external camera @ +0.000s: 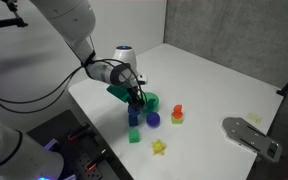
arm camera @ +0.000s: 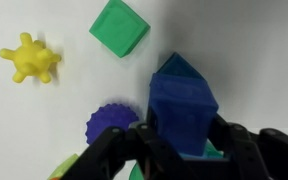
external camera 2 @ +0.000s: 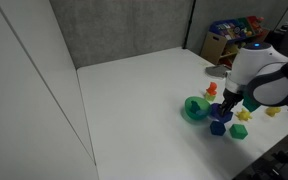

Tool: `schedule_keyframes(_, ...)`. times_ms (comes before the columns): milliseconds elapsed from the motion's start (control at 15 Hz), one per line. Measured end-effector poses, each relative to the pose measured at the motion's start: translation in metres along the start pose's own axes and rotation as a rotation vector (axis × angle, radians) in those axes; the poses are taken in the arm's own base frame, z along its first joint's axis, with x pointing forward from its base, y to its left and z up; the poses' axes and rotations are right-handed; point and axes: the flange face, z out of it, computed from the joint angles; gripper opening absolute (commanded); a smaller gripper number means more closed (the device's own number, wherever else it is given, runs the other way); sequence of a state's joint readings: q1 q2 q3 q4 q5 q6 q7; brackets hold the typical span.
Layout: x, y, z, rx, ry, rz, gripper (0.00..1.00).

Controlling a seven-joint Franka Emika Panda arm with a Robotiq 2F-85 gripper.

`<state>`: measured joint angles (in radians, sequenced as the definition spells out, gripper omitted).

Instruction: Stack the purple cube on the dark blue cube

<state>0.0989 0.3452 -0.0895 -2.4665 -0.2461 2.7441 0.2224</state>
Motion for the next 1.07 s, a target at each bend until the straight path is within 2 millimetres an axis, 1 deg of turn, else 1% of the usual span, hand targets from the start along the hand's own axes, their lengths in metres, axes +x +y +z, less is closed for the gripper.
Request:
schedule_keyframes(600, -0.006, -0.002, 0.024, 0.026, 0.007, 0.030, 0.24)
schedule_keyframes(667, -0.007, -0.002, 0.027, 0.026, 0.006, 0.030, 0.74)
schedule_keyframes(733, -0.007, -0.002, 0.029, 0.026, 0.004, 0.030, 0.75)
schedule_keyframes(867, -0.008, -0.003, 0.031, 0.027, 0.002, 0.030, 0.88)
schedule_keyframes(933, -0.008, -0.003, 0.031, 0.027, 0.004, 0.030, 0.97)
schedule_keyframes(1000, -0.007, -0.003, 0.031, 0.028, 0.007, 0.030, 1.00)
schedule_keyframes(1067, -0.007, -0.003, 0.029, 0.029, 0.011, 0.030, 1.00)
